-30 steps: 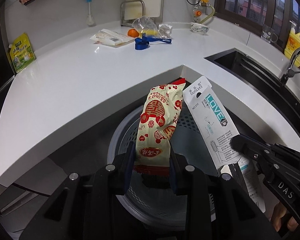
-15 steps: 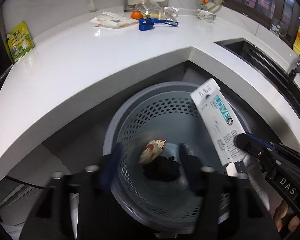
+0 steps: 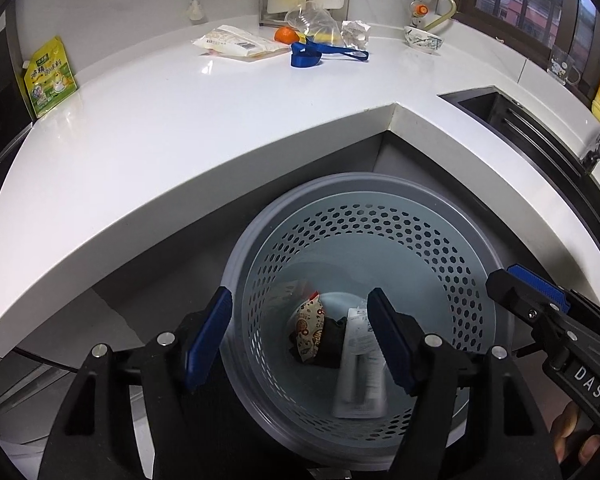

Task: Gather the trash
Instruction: 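Carry both items over the grey bin and open both tools to drop them, then move both tools back toward the remaining trash on the counter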

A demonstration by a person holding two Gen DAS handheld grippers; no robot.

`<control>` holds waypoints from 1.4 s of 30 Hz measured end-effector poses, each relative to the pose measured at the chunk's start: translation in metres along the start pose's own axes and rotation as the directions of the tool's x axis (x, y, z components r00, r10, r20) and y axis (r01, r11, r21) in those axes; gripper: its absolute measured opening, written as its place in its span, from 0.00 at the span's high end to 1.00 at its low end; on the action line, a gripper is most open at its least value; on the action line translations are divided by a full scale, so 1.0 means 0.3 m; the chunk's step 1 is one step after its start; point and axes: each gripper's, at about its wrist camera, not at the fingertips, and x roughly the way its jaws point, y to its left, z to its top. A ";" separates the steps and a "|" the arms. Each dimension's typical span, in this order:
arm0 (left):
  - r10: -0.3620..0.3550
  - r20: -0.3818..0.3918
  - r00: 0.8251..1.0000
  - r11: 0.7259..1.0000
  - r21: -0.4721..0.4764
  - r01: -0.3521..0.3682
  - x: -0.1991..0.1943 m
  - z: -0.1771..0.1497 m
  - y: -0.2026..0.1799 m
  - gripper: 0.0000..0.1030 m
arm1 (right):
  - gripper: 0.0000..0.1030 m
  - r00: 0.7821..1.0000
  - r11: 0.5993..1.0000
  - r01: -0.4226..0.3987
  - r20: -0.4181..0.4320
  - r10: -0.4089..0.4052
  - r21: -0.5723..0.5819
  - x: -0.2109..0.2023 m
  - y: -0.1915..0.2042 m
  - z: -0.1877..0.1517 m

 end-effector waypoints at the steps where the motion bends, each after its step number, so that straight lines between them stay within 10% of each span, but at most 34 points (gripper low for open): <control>1: 0.002 0.003 1.000 1.000 -0.001 -0.002 -0.001 0.002 0.002 0.33 | 0.66 1.000 1.000 -0.001 0.004 0.001 -0.001 -0.003 0.002 0.001; 20: 0.033 0.079 0.996 0.999 -0.034 -0.031 -0.067 0.119 0.066 0.29 | 0.62 0.997 0.999 -0.002 0.071 0.006 -0.046 -0.042 0.019 0.098; 42: 0.093 0.237 0.967 0.988 -0.139 -0.061 -0.040 0.600 0.239 0.14 | 0.45 0.979 0.983 0.042 0.205 -0.005 -0.177 0.068 0.041 0.596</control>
